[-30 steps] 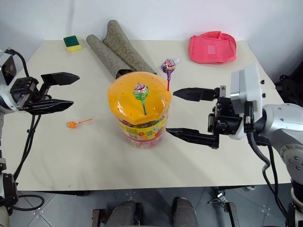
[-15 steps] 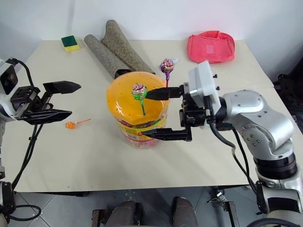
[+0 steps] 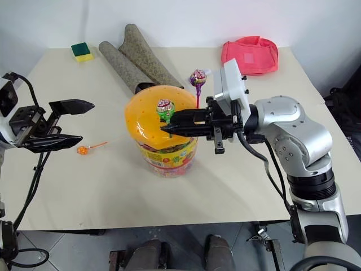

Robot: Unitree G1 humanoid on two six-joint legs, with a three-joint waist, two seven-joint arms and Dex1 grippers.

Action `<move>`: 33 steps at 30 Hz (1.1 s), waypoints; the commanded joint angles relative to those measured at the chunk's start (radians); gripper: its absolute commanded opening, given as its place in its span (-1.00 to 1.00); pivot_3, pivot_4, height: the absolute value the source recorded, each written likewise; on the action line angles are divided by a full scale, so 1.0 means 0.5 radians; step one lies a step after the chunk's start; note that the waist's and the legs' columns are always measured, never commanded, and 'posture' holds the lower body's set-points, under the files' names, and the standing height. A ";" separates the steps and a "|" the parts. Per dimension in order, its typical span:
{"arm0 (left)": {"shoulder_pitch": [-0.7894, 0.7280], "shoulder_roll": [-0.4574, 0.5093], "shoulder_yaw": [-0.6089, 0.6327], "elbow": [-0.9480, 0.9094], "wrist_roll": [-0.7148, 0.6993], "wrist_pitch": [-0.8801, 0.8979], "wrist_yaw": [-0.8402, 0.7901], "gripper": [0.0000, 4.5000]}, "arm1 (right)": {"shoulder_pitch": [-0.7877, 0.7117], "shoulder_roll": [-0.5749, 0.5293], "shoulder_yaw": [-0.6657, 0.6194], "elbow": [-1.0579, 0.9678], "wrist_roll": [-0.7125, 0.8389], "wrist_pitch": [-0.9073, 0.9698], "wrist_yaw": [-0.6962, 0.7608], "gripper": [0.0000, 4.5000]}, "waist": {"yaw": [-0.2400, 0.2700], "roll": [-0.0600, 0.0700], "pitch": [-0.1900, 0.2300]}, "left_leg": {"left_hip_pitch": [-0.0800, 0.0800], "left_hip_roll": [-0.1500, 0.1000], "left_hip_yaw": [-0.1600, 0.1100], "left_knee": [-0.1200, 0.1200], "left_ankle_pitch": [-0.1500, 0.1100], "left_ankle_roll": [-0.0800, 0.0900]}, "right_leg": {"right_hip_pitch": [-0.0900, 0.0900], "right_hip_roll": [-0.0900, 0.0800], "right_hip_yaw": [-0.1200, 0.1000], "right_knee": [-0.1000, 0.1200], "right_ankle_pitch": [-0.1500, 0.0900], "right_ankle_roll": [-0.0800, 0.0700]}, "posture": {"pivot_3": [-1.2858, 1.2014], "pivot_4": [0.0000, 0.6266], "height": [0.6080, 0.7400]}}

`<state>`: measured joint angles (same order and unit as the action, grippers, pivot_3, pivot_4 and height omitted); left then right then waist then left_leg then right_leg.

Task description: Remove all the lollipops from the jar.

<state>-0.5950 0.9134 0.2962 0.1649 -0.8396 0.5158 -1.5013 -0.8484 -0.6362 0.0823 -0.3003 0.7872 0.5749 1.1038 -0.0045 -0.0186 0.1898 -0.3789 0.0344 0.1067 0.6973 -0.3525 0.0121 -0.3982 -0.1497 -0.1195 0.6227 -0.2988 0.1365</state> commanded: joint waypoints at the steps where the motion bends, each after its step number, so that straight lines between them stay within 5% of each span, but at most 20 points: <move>1: -0.035 -0.010 0.029 -0.024 -0.022 -0.030 -0.092 1.00 | -0.026 -0.005 -0.061 -0.084 0.024 0.033 -0.019 -0.98 | 0.001 0.000 0.000 | 0.000 0.000 0.000 0.000 0.000 0.000 | 0.000 0.000 0.000 0.000 0.000 0.000 | 0.03 -0.52 1.00; 12: -0.133 -0.067 -0.022 0.068 0.003 -0.055 -0.147 1.00 | -0.101 -0.062 -0.177 -0.165 0.049 0.097 -0.094 -0.98 | 0.001 0.000 0.000 | 0.000 0.000 0.000 0.000 0.000 0.000 | 0.000 0.000 0.000 0.000 0.000 0.000 | 0.03 -0.52 1.00; 26: -0.235 -0.052 -0.115 0.204 0.006 -0.095 -0.226 1.00 | 0.023 -0.691 -0.552 -0.341 0.334 0.453 -0.003 -0.98 | 0.005 0.000 0.000 | -0.002 0.000 0.000 0.000 0.000 0.000 | -0.001 0.000 0.001 -0.002 0.000 0.000 | 0.03 -0.52 1.00; 33: -0.213 -0.033 -0.166 0.185 -0.077 -0.110 -0.226 1.00 | 0.659 -1.012 -1.002 -0.238 0.186 0.631 -0.136 -0.98 | 0.016 -0.002 -0.001 | -0.009 0.000 -0.003 0.002 -0.001 0.001 | -0.003 -0.001 -0.003 -0.004 0.000 0.000 | 0.03 -0.52 1.00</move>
<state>-0.6944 0.8791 0.2073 0.2830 -0.8485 0.4756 -1.5023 -0.5410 -1.1296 -0.3500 -0.4334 0.9092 0.8929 1.0538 0.0038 -0.0197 0.1893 -0.3838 0.0340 0.1054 0.6981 -0.3529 0.0127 -0.3998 -0.1502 -0.1211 0.6204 -0.2985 0.1371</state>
